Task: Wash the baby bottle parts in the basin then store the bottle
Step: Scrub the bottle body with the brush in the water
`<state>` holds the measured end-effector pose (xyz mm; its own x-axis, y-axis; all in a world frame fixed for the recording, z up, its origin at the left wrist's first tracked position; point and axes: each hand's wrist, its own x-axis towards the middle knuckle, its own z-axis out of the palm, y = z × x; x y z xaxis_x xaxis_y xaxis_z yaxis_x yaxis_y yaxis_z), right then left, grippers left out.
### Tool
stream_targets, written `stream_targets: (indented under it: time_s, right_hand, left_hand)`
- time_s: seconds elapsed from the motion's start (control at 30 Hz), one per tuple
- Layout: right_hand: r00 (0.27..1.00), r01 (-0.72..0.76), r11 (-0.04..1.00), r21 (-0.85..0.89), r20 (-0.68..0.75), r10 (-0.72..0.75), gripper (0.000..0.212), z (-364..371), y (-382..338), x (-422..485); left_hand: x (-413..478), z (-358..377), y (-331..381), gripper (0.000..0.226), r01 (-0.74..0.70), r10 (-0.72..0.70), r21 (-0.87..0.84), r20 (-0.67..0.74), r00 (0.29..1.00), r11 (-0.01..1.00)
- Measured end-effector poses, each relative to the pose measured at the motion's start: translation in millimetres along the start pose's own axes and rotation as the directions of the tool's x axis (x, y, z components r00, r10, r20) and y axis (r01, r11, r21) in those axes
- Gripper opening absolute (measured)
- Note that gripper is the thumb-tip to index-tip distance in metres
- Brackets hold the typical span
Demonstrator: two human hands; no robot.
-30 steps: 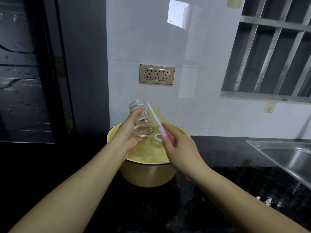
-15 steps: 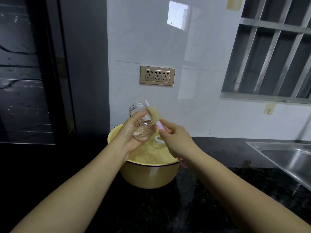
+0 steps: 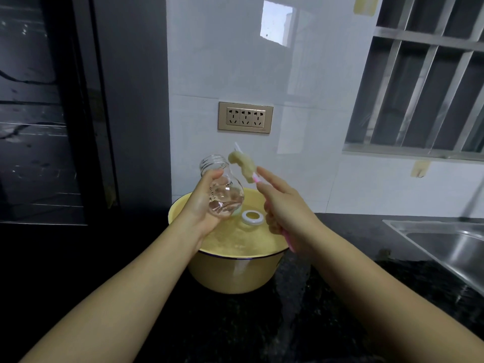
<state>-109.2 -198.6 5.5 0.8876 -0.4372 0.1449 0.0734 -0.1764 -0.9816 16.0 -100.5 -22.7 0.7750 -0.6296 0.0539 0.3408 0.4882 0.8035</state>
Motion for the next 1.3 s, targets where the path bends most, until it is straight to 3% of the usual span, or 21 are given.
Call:
stream_targets:
  time_s: [0.2, 0.33, 0.5, 0.73, 0.83, 0.93, 1.17, 1.23, 1.3]
  right_hand:
    - [0.996, 0.032, 0.994, -0.1, 0.09, -0.023, 0.032, 4.0, 8.7, -5.4]
    - [1.0, 0.01, 0.989, -0.15, 0.028, -0.006, 0.034, 8.5, 14.3, -3.6]
    - [0.999, -0.042, 0.986, -0.161, 0.027, 0.047, 0.036, 12.8, 12.0, -1.8]
    - [0.984, -0.145, 0.978, -0.15, 0.079, 0.158, 0.033, 7.2, 14.6, 5.0]
    - [0.961, -0.235, 0.969, -0.08, 0.133, 0.244, 0.024, 2.6, 8.1, 6.8]
    - [0.936, -0.321, 0.947, -0.003, 0.15, 0.318, 0.034, -2.9, 0.9, 11.0]
    - [0.872, -0.44, 0.898, -0.027, 0.228, 0.434, 0.037, -4.8, 5.4, 5.7]
    - [0.855, -0.464, 0.886, 0.009, 0.268, 0.445, 0.022, -3.5, 7.9, 0.9]
    - [0.824, -0.493, 0.87, 0.008, 0.324, 0.464, 0.012, -1.7, 7.6, -3.8]
  left_hand:
    - [1.3, -1.1, -1.4, 0.038, 0.017, -0.021, -0.078, -0.051, 0.998, 0.997]
    - [-0.3, -1.2, -0.3, 0.029, 0.041, -0.041, -0.088, 0.0, 0.999, 0.995]
    - [-1.5, -2.9, -0.9, 0.039, 0.047, -0.047, -0.007, 0.016, 0.999, 0.999]
    - [-8.2, 2.8, -0.3, 0.012, -0.008, 0.007, 0.032, 0.03, 1.0, 0.999]
    - [-8.0, 2.7, 0.0, 0.017, -0.028, 0.026, 0.056, 0.037, 0.999, 0.998]
    - [-7.2, 2.0, 1.1, 0.032, -0.035, 0.032, 0.044, 0.058, 0.998, 0.998]
    - [-13.6, 7.3, 2.6, 0.027, -0.11, 0.11, -0.009, 0.108, 0.988, 0.994]
    - [-16.9, 10.6, 3.9, 0.036, -0.119, 0.116, 0.041, 0.08, 0.99, 0.992]
    - [-15.7, 10.5, 4.0, 0.03, -0.138, 0.135, 0.068, 0.045, 0.99, 0.988]
